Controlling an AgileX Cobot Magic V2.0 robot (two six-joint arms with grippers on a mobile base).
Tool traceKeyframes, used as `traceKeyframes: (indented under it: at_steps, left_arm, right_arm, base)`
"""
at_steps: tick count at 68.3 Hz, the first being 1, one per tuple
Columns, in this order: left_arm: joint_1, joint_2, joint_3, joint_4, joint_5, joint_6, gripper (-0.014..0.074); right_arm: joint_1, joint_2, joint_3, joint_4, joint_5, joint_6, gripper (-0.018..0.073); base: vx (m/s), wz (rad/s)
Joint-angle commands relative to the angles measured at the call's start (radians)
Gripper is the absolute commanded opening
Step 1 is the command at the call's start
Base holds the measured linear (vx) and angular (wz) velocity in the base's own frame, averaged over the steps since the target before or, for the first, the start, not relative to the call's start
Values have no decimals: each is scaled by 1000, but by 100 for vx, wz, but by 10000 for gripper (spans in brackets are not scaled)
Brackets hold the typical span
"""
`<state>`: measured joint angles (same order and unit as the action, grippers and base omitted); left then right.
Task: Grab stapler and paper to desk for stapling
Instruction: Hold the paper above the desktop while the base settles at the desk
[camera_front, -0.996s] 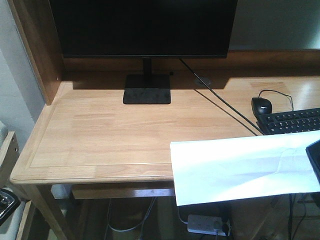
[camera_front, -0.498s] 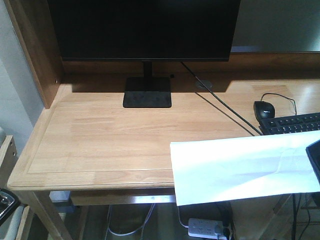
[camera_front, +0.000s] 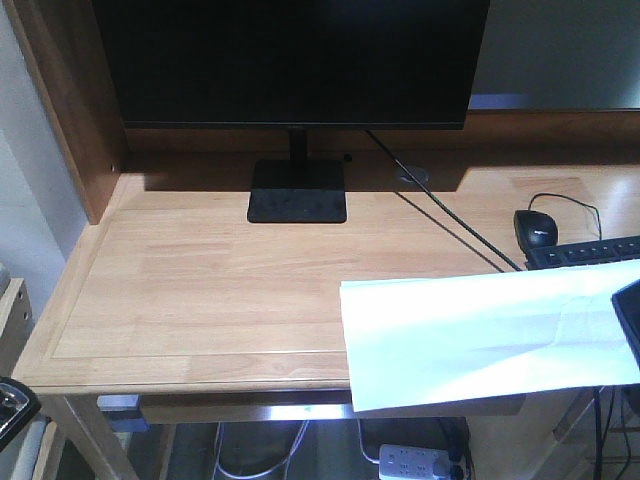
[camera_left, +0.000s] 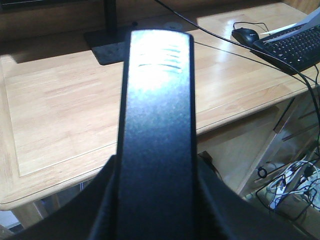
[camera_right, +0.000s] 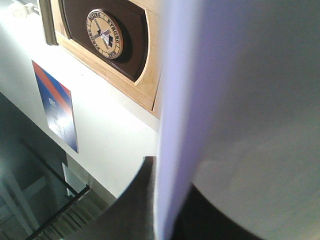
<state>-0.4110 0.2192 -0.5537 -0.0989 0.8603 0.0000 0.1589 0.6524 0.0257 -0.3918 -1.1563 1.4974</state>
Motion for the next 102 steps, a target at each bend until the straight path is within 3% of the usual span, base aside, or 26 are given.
traceKeyframes:
  at_steps: [1,102]
  left_arm:
    - [-5,9,-30,-11,-111,0,-6]
    - [-5,9,-30,-11,-111,0,-6]
  right_arm:
    - [-3,3,24,17,-135,-15,-1]
    - [-3,3,24,17,-135,-15,-1]
  base:
    - [4,1]
    - [3,0]
